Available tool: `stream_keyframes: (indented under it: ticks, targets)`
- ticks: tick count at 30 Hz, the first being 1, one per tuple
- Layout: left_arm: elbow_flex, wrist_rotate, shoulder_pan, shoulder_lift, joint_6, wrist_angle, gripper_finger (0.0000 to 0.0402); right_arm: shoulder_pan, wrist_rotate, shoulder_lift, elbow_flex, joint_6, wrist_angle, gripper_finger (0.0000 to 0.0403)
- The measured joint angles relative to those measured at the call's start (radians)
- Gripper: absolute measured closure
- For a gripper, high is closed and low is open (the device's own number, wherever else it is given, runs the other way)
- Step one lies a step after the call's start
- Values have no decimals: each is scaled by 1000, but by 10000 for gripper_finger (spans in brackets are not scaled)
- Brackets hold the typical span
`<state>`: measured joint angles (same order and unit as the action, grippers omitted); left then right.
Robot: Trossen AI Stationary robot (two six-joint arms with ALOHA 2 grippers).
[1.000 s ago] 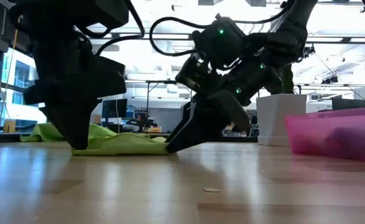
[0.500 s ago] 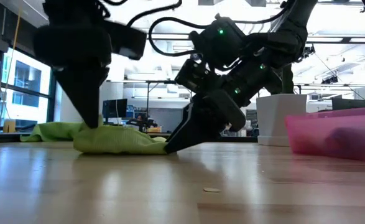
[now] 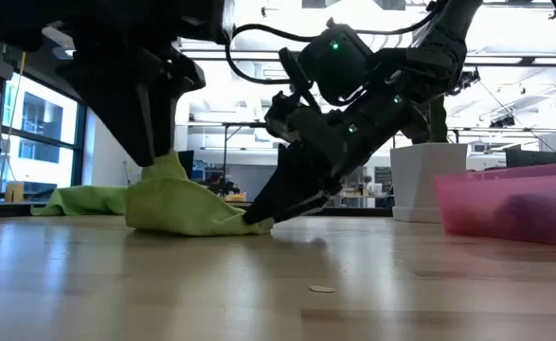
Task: Roll microfiber towels into tight, uniform cylinder then place into a basket
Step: Roll the bottom light green microfiber towel
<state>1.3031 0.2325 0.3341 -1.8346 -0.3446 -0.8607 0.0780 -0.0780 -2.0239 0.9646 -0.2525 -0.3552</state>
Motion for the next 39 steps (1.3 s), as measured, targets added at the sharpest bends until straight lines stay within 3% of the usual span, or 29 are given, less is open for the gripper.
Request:
stream_keyframes:
  ticks: [7,12,16,22,30,39]
  targets:
    - [53,123,56,1,78,-112,263,0,0,0,0,-45,4,247]
    - [60,101,58,2,-109,-251,263,0,0,0,0,-46,5,247]
    - [53,101,67,2,-131,-158,263,0,0,0,-1,-46,4,247]
    - [54,93,89,-10,69,89,263,0,-1,-1,-1,-64,4,247]
    - [53,137,42,-108,114,58,263,1,-2,-2,-2,-64,3,247]
    - [38,186,-12,-143,86,-129,263,1,-4,-2,-2,-62,7,247]
